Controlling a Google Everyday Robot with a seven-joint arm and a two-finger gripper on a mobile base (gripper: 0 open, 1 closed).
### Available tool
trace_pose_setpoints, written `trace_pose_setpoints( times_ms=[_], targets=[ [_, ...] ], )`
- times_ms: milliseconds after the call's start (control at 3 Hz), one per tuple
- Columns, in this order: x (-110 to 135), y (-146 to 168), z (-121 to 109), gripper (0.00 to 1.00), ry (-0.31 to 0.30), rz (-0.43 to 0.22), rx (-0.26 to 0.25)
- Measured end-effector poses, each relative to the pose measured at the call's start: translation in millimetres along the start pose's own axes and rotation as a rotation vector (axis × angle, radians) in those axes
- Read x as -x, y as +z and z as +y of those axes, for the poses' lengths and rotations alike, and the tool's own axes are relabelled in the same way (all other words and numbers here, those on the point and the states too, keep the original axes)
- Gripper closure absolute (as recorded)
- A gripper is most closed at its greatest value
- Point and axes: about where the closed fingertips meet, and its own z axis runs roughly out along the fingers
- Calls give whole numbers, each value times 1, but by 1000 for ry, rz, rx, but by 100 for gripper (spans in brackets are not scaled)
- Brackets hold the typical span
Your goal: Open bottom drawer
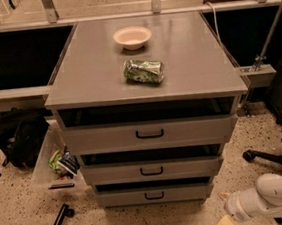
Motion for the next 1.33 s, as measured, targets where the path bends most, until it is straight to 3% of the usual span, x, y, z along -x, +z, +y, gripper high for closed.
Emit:
trace_pose_setpoints(
  times_ms=[333,1000,1333],
  targets=[
    [0,0,0,0,0,0,0],
    [7,36,-14,0,-25,3,42],
    [17,85,-21,0,-59,51,137]
  ],
)
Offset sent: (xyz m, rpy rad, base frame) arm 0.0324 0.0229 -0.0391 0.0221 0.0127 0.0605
